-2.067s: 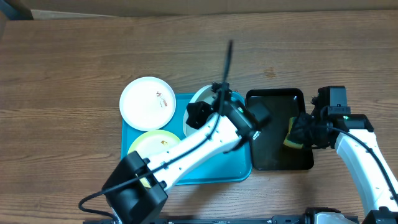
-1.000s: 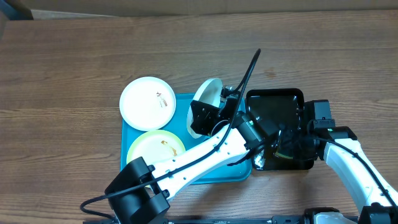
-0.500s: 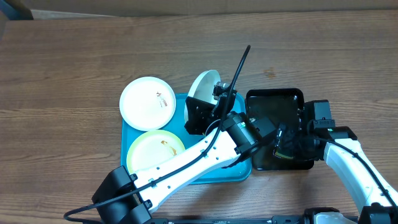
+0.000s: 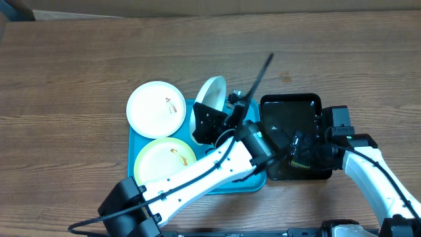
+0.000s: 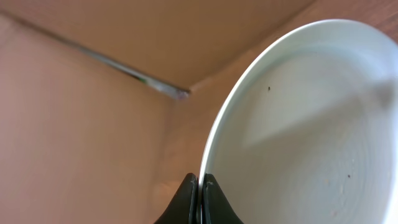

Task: Clean dirty plates on tray and stack at the side
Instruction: 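Lift the white plate upright off the blue tray with left gripper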

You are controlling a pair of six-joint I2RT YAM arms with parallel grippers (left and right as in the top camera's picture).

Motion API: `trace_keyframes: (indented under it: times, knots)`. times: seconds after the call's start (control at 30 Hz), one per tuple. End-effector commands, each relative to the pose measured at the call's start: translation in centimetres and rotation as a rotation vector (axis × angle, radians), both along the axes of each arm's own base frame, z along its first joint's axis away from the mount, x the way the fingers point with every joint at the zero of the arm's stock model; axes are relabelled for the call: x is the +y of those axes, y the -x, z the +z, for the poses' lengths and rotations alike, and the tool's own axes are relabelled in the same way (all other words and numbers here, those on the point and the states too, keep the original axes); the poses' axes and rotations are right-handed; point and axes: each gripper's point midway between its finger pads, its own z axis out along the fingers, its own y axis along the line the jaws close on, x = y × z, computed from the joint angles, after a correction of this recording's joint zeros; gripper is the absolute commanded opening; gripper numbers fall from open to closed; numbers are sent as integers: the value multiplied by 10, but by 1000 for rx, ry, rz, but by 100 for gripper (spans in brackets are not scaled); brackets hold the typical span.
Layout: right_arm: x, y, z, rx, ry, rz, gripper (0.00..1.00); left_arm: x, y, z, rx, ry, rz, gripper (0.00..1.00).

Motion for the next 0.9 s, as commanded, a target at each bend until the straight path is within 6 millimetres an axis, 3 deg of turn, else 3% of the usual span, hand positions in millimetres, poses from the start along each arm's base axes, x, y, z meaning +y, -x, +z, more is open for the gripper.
trace_keyframes:
  times: [0.0, 0.07, 0.2, 0.43, 0.7, 0.87]
  knots:
    - [-1, 0, 0, -7, 13, 3, 100, -19, 6, 29, -136, 17, -88, 4]
    - [-1, 0, 0, -7, 13, 3, 100, -28, 14, 33, -105, -74, -144, 4]
    - [-1, 0, 0, -7, 13, 3, 100, -29, 16, 33, -139, -8, -138, 4]
    - [-1, 0, 0, -7, 13, 3, 100, -16, 9, 31, -157, 47, -78, 4]
    - [-1, 0, 0, -7, 13, 3, 100, 26, 5, -17, -69, 420, 249, 4]
    - [-1, 0, 0, -7, 13, 3, 100, 33, -15, -36, 80, 546, 301, 4]
